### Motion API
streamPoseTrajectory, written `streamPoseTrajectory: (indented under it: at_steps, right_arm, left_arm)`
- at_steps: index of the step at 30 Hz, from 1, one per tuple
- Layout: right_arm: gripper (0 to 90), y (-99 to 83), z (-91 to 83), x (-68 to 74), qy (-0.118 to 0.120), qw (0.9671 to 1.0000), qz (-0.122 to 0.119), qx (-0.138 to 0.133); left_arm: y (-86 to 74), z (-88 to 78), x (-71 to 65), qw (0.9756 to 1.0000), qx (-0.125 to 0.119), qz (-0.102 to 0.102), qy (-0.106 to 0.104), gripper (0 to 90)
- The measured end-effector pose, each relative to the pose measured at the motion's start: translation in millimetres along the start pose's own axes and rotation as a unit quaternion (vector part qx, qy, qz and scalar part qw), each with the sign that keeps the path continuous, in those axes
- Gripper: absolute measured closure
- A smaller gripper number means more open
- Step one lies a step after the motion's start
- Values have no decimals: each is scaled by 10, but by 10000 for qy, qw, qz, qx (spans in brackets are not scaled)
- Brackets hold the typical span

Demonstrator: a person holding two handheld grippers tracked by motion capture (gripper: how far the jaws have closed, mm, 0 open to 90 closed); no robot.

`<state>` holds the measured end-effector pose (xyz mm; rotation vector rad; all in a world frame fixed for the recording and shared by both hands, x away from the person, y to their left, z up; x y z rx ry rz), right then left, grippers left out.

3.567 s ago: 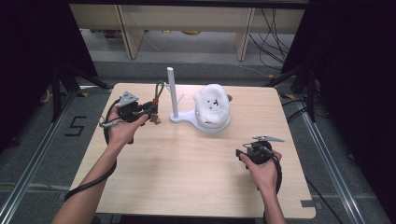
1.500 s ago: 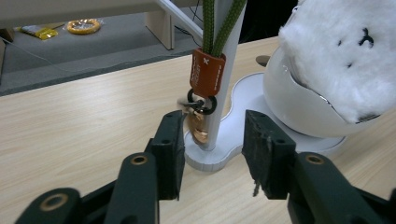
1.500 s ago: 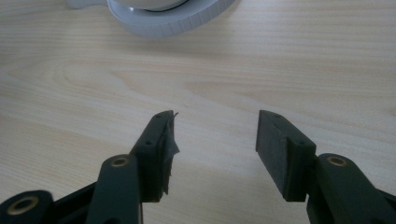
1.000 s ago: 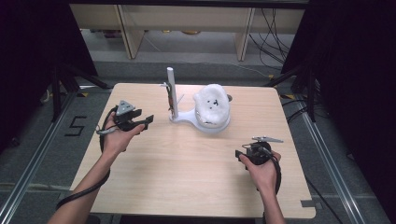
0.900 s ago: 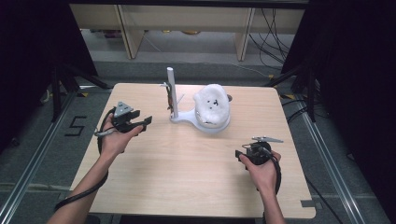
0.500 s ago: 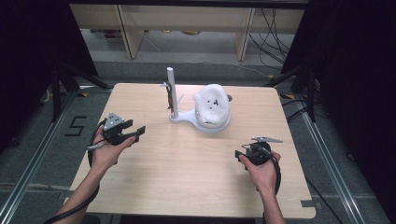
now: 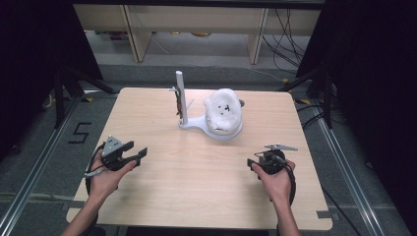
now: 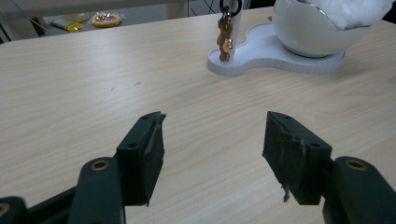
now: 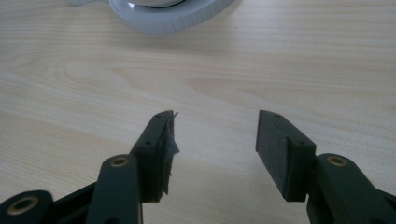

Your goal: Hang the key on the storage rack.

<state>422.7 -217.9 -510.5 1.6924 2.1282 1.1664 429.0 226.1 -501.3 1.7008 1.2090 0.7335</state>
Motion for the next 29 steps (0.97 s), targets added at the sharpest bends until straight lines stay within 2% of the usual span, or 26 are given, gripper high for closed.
streamPoseTrajectory:
  at_steps: [2,3,4,7,8,11,12,16,17,19,20,21,22,24,29]
  right_arm:
    - [480,-2,1,-6,-19,10000,8,3]
    - [480,-2,1,-6,-19,10000,8,3]
    - [480,-7,9,-25,-56,9999,-103,-11]
    - [480,-13,16,-13,-40,10000,-55,2]
    - [480,-17,14,-9,-45,10000,-30,31]
    - [480,-16,20,-5,-93,10000,5,21]
    - [480,-21,20,-11,-91,9999,-75,36]
    - [479,-15,20,15,-90,10000,-3,37]
    - [479,-15,34,15,-90,10000,-9,24]
    - [479,-22,22,13,-60,9999,-37,79]
    - [479,-24,36,29,-45,10000,43,7]
    - [479,-33,21,34,-51,9999,88,103]
    - [479,-34,22,27,-30,9999,31,116]
    - [479,-35,30,38,11,9999,104,114]
    - [479,-36,28,31,-13,9999,68,100]
  left_arm:
    - [-132,-1,19,9999,10,-94,35,378]
    - [-132,-1,19,9999,10,-94,35,378]
    - [-235,7,33,9999,59,-134,45,378]
    - [-324,14,43,9998,119,-164,70,377]
    - [-403,15,54,9996,154,-209,92,377]
    - [-446,7,65,9997,96,-230,82,377]
    - [-462,-4,72,9996,27,-272,106,376]
    - [-472,-19,80,9993,-80,-346,123,376]
    - [-468,-33,87,9990,-179,-383,164,375]
    - [-468,-45,90,9989,-180,-381,187,374]
    - [-468,-47,90,9989,-222,-381,179,374]
    - [-467,-62,85,9988,-267,-350,228,374]
    - [-467,-67,85,9987,-284,-344,240,374]
    - [-466,-71,92,9987,-302,-327,234,373]
    - [-465,-68,95,9985,-344,-360,231,373]
Point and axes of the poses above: each handheld gripper's, and its own axes: z roughly forward along the jaws, y roughly out of its top, x roughly to its left, the point moved 5 cm from there along z, roughly forward along the jaws, and after that the axes turned 7 degrees about y, right-handed, at the moved point
